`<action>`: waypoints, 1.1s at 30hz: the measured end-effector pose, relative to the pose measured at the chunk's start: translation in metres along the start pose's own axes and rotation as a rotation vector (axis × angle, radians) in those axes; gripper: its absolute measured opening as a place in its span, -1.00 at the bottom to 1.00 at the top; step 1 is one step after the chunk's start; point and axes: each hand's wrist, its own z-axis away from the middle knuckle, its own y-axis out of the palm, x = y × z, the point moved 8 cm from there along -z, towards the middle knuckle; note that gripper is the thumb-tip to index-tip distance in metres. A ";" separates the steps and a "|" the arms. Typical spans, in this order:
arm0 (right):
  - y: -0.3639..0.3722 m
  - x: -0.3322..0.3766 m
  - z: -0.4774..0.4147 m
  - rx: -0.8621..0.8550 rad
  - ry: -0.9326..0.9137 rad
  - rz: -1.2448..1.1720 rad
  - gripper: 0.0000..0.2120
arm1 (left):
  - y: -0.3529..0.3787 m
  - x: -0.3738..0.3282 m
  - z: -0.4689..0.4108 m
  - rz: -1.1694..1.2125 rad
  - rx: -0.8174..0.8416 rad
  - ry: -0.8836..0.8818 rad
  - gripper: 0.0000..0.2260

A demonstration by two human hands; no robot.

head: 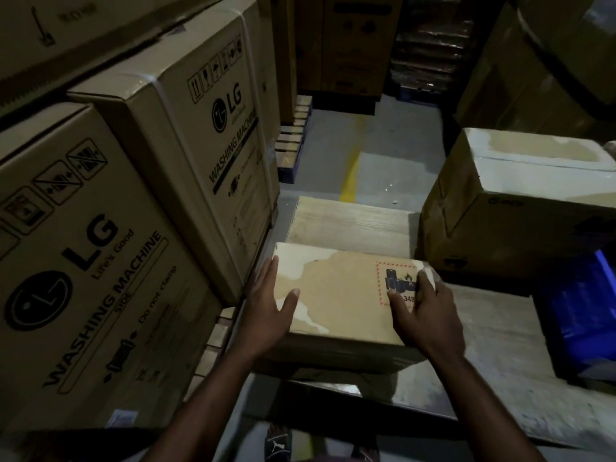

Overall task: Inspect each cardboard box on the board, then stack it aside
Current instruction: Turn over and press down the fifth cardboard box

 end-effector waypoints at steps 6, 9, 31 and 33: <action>0.000 -0.009 0.004 -0.075 -0.038 0.078 -0.40 | 0.030 0.019 0.016 0.001 0.022 -0.024 -0.38; 0.000 -0.009 0.004 -0.125 -0.026 0.088 -0.44 | 0.030 0.021 0.014 -0.025 0.017 -0.009 -0.38; 0.095 0.106 0.037 0.179 -0.755 0.259 -0.41 | 0.051 -0.002 0.006 -0.675 0.257 0.203 -0.44; 0.095 0.107 0.036 0.185 -0.752 0.248 -0.41 | 0.049 -0.003 0.006 -0.700 0.255 0.218 -0.35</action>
